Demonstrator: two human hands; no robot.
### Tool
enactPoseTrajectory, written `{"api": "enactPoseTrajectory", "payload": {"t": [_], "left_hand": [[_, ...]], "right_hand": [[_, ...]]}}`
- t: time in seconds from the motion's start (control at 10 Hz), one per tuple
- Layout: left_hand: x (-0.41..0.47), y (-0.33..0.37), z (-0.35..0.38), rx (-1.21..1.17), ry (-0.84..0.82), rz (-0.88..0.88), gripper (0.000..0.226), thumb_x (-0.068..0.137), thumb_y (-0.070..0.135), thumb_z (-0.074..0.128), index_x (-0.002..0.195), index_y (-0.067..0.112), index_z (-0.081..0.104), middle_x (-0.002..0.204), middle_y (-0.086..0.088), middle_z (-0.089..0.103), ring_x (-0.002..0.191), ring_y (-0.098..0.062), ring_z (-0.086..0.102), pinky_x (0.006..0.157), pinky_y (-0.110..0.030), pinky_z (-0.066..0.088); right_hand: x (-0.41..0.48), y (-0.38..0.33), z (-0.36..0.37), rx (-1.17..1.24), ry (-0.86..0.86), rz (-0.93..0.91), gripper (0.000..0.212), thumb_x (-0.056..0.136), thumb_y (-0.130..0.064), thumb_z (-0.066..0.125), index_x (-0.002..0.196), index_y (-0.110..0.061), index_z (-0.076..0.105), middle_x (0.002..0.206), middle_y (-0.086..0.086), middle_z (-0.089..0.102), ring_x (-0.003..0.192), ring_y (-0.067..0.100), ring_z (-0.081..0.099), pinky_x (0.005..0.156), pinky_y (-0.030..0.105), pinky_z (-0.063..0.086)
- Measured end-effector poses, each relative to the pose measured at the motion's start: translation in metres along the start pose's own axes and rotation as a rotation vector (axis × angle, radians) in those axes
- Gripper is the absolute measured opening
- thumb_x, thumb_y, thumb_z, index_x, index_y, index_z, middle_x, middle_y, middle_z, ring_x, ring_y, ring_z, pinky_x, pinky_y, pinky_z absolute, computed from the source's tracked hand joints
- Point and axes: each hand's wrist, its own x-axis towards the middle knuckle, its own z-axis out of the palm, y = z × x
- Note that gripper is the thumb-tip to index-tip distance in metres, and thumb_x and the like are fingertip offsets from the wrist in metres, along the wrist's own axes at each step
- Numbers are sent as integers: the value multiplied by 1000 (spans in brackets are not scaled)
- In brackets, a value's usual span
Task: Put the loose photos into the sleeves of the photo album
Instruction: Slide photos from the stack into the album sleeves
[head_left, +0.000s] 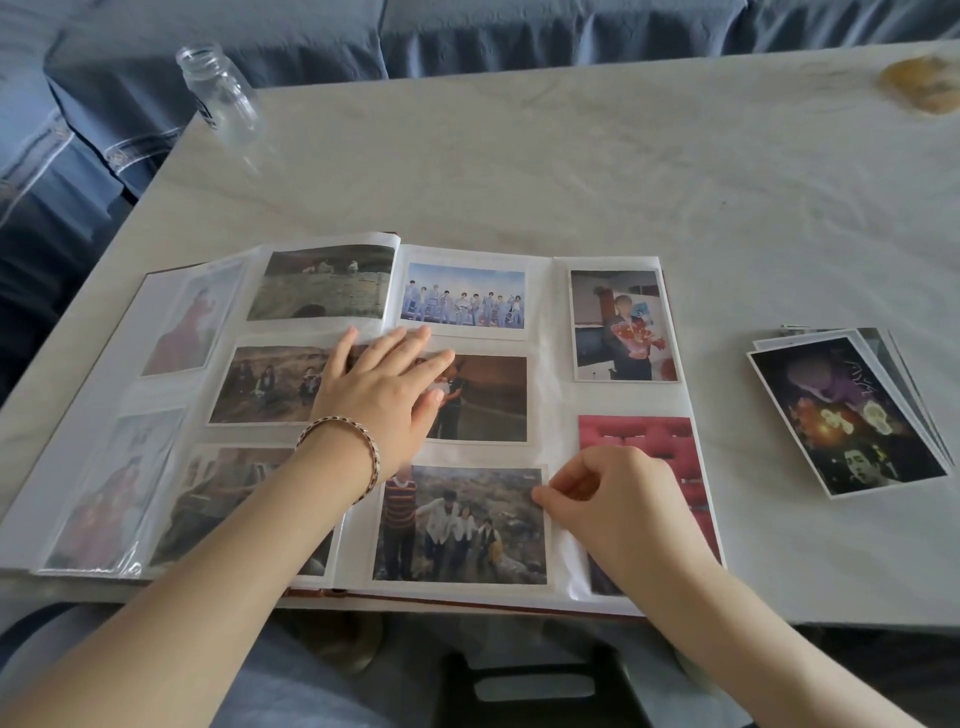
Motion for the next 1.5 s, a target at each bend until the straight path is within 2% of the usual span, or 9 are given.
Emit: {"api": "enactPoseTrajectory", "payload": {"t": [0.2, 0.3, 0.4, 0.6, 0.8, 1.0, 1.2, 1.4, 1.5], "left_hand": [[0, 1, -1, -2, -2, 0, 54, 93, 43, 4, 145, 42, 19, 157, 13, 5, 144, -8, 3, 112, -38, -12], [0, 1, -3, -8, -11, 1, 46, 99, 40, 17, 145, 42, 17, 157, 12, 3, 144, -8, 1, 113, -39, -11], [-1, 2, -3, -10, -16, 1, 47, 99, 40, 18, 146, 42, 16, 157, 12, 2, 144, -8, 0, 114, -39, -10], [-1, 2, -3, -19, -15, -1, 46, 99, 40, 18, 146, 42, 16, 157, 13, 2, 144, -8, 0, 114, -39, -11], [-1, 2, -4, -31, -11, -5, 46, 100, 39, 19, 145, 42, 17, 157, 13, 3, 144, -8, 0, 113, -39, -11], [-1, 3, -4, -41, -2, -7, 45, 100, 38, 21, 145, 41, 20, 157, 12, 4, 144, -9, 1, 113, -39, -11], [-2, 3, -4, -51, 5, -2, 45, 100, 38, 22, 145, 41, 21, 157, 12, 6, 144, -9, 2, 113, -39, -10], [-1, 2, -3, -44, 4, -5, 45, 100, 38, 21, 145, 41, 21, 157, 12, 6, 144, -9, 2, 114, -40, -10], [-1, 2, -3, -30, -1, -13, 46, 99, 39, 18, 145, 42, 18, 157, 13, 4, 144, -8, 1, 113, -38, -12]], "right_hand": [[-3, -1, 1, 9, 56, -16, 12, 84, -30, 68, 77, -20, 71, 68, -11, 62, 60, 6, 58, 59, 9, 46], [-3, 0, 3, 41, 70, -10, 11, 83, -26, 68, 74, -20, 69, 67, -11, 62, 60, 8, 59, 59, 10, 48], [-4, 2, 4, 71, 91, -13, 10, 82, -23, 70, 73, -18, 70, 68, -10, 64, 61, 10, 60, 60, 11, 50], [-9, -2, 7, -18, 153, -112, 13, 84, -19, 67, 79, -9, 75, 75, 2, 70, 66, 16, 64, 71, 30, 56], [-9, -3, 7, -50, 111, -130, 13, 85, -18, 65, 79, -11, 73, 75, 0, 70, 66, 13, 63, 70, 26, 56], [1, 0, 3, 190, -42, -5, 14, 81, -17, 71, 68, -15, 65, 63, -6, 67, 56, 8, 65, 59, 20, 56], [3, -1, -3, 328, -161, 49, 14, 80, -13, 70, 70, -9, 61, 63, -3, 70, 57, 11, 68, 56, 18, 56], [11, -5, -9, 205, -261, 84, 13, 80, -20, 72, 75, -14, 61, 73, 1, 71, 59, 13, 69, 63, 29, 59], [13, 3, -26, 165, -63, 60, 9, 82, -22, 69, 75, -22, 64, 75, 0, 70, 58, 11, 66, 58, 20, 56]]}}
